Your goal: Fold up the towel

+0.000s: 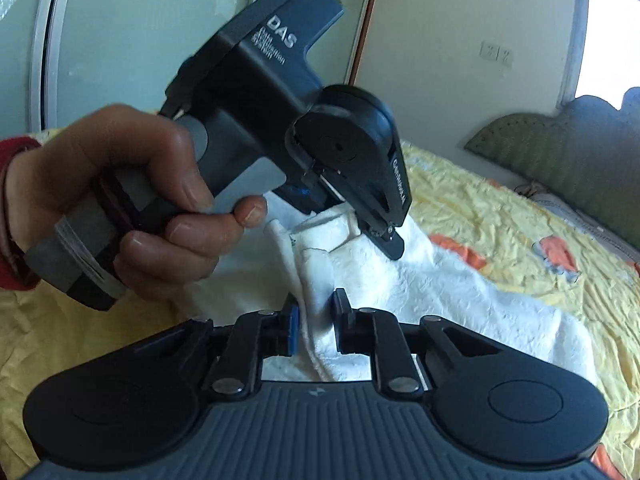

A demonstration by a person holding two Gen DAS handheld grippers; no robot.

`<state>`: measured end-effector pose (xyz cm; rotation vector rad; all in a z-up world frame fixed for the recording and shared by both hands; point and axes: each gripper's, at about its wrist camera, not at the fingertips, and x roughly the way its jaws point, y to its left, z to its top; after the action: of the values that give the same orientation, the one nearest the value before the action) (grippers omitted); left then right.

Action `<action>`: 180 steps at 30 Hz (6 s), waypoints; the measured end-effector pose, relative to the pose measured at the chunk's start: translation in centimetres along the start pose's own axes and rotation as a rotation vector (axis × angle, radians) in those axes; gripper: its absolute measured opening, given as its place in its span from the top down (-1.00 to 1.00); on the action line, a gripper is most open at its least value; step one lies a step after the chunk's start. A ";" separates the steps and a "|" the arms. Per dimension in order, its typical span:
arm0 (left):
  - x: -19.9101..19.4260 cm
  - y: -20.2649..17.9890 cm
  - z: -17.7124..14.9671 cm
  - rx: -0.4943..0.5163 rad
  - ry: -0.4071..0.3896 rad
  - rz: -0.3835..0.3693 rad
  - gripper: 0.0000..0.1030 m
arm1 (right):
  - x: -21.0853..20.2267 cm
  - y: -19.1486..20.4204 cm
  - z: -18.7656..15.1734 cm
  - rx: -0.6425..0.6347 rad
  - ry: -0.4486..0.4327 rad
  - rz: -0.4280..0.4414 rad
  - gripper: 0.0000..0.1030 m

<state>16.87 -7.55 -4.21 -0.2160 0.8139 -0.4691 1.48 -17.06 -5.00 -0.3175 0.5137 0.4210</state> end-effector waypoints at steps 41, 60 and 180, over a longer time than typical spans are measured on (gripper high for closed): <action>-0.5 3.4 0.4 -0.467 0.324 -0.295 -0.45 | -4.4 -1.7 0.3 0.002 -0.115 -0.117 0.88; -1.3 2.8 0.0 -0.164 0.103 -0.008 0.96 | -1.8 -1.1 0.0 0.065 0.021 0.077 0.77; -5.0 4.7 -4.5 0.174 -0.139 0.461 -0.99 | 4.5 -4.2 0.0 0.486 0.082 -0.253 -1.00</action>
<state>12.12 -1.07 -5.69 0.1016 0.6565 -0.0870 6.96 -19.32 -6.60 0.0712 0.6291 0.0298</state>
